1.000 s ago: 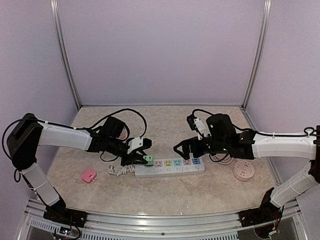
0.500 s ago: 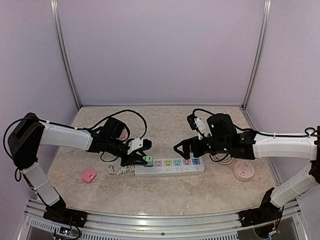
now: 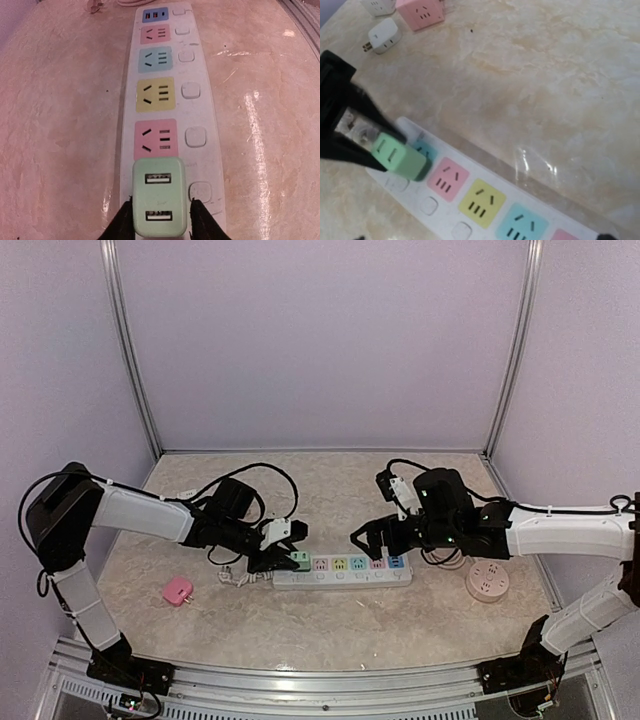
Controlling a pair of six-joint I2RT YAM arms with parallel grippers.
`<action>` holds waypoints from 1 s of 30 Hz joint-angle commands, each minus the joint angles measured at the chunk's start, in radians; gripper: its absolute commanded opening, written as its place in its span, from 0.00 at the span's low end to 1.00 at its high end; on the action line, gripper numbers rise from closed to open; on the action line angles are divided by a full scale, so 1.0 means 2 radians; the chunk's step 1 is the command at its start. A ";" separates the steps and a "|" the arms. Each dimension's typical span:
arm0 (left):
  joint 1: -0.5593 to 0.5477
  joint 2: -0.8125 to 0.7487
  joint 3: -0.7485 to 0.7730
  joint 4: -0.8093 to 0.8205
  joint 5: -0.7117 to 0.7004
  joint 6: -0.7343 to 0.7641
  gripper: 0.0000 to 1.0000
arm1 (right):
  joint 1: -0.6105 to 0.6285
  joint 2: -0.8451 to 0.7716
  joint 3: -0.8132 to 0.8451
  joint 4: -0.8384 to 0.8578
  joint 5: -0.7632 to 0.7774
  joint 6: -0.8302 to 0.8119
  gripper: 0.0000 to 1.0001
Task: Insert the plug
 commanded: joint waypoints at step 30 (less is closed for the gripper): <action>0.160 -0.353 0.059 -0.753 -0.355 0.297 0.99 | 0.054 -0.009 0.088 -0.056 0.037 0.050 1.00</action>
